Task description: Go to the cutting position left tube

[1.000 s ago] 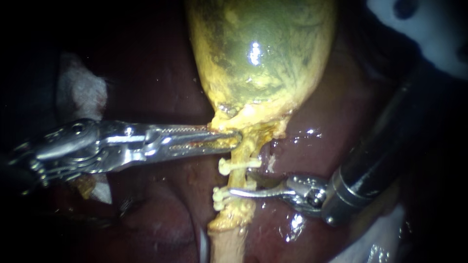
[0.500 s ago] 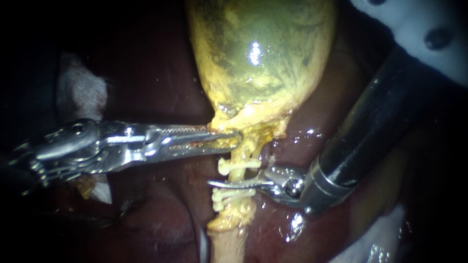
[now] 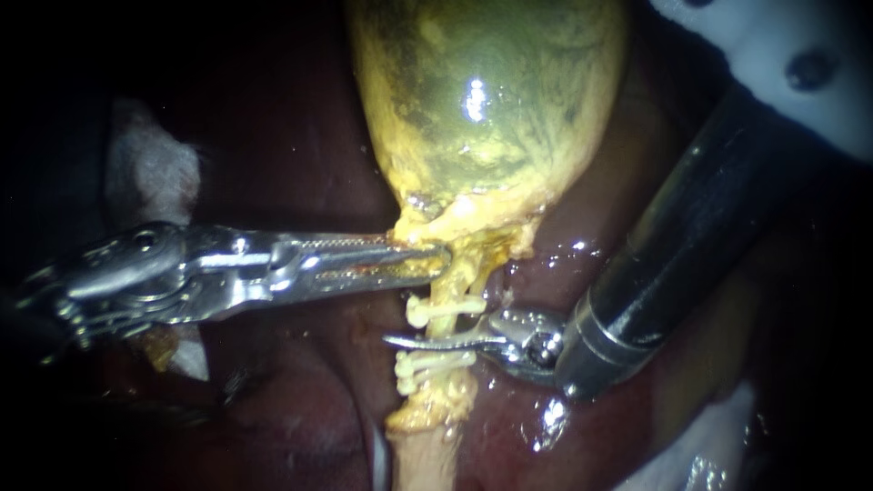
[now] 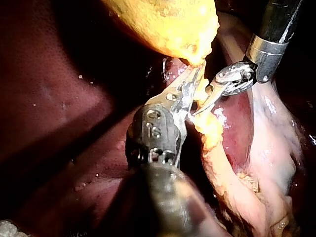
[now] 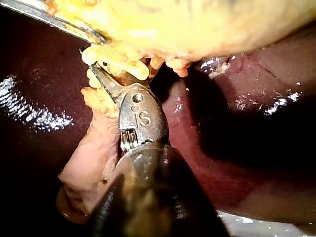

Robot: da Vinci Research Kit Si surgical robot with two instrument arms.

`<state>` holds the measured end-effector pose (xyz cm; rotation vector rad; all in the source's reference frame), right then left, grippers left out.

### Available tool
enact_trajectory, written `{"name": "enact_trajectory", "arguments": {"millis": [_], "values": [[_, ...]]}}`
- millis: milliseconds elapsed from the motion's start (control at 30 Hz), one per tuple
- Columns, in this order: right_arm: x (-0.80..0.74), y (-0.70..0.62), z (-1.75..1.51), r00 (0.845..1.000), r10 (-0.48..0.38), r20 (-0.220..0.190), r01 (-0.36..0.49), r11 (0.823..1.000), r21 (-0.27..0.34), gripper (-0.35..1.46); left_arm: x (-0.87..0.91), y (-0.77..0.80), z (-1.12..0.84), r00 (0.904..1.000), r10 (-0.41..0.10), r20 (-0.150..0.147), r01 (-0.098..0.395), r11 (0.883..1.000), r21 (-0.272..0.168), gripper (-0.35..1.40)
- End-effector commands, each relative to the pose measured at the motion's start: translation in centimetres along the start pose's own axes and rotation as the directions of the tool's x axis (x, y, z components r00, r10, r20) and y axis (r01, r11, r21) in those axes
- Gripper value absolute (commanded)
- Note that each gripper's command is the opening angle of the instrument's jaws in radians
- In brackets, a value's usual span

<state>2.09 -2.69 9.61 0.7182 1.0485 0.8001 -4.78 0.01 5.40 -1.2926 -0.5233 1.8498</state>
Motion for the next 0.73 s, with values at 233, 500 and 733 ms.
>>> {"name": "enact_trajectory", "arguments": {"millis": [233, 500, 733], "values": [[0.0, -0.01, 0.0, 1.0, 0.0, 0.0, 0.0, 1.0, 0.001, 0.85, 0.0, 0.0, 0.0, 1.0, 0.0, 0.0, 0.0, 1.0, -0.001, -0.35], [0.0, -0.01, 0.0, 1.0, 0.0, 0.0, 0.0, 1.0, 0.001, 0.85, 0.0, 0.0, 0.0, 1.0, 0.0, 0.0, 0.0, 1.0, -0.001, -0.35], [-0.01, -0.01, 0.0, 1.0, 0.0, 0.0, 0.0, 1.0, 0.001, 0.83, 0.0, 0.0, 0.0, 1.0, 0.0, 0.0, 0.0, 1.0, -0.001, -0.35]]}}
